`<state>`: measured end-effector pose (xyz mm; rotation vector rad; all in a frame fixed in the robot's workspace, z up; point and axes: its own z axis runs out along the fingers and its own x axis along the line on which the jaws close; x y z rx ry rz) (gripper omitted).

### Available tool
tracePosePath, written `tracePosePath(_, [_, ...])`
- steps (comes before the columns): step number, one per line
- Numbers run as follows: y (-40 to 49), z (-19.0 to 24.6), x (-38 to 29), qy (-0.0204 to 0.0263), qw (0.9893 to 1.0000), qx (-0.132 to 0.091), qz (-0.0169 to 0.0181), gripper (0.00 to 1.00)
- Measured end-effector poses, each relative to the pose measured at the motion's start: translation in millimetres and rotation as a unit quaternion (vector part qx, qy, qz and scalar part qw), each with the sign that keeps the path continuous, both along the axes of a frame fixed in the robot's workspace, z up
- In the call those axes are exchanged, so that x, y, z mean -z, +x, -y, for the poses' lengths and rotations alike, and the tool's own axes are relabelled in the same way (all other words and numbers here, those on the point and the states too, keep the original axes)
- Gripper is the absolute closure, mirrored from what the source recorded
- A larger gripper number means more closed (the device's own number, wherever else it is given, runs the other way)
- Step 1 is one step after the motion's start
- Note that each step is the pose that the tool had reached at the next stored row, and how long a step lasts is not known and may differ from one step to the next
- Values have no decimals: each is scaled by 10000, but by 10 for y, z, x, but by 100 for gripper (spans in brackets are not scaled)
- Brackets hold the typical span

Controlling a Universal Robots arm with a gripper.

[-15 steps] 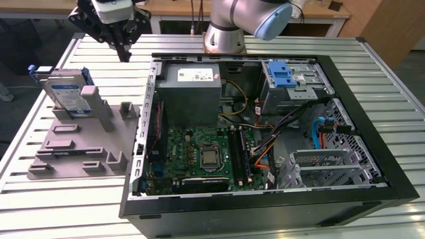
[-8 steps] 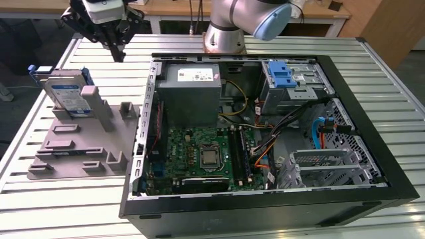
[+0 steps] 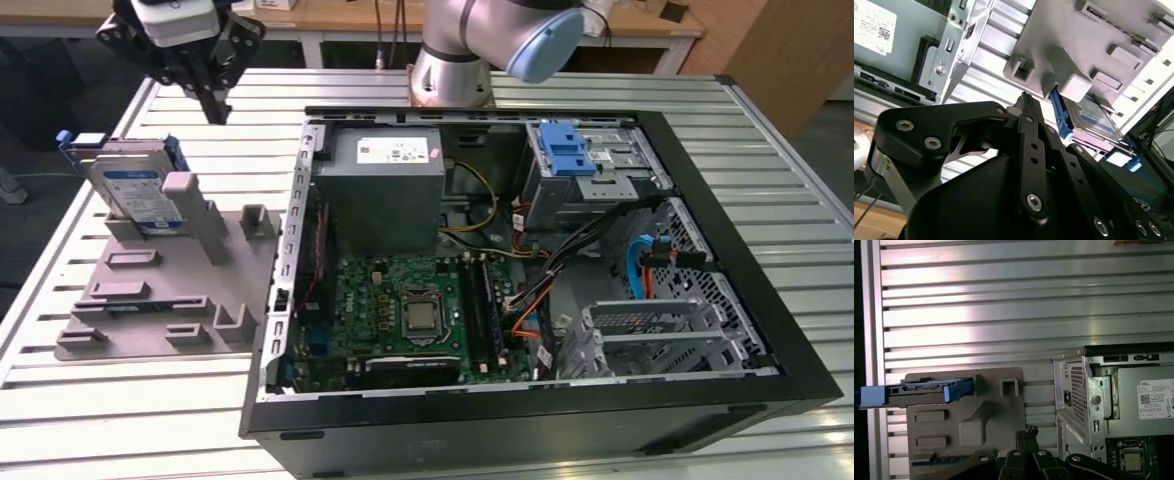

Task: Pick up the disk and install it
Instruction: 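Reach for the disk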

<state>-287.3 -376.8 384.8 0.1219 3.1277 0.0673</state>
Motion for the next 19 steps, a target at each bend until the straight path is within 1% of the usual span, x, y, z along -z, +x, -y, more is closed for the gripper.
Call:
tracePosePath(6, [-187,-27,12,0,10000,0,0,89])
tracePosePath(9, [-269,-34,16,0,10000,0,0,89])
tracePosePath(12, [-307,-37,18,0,10000,-44,0,89])
tracePosePath(16, [-313,-40,20,0,9997,-251,0,89])
tracePosePath(19, [-357,-64,24,0,9995,-303,0,89])
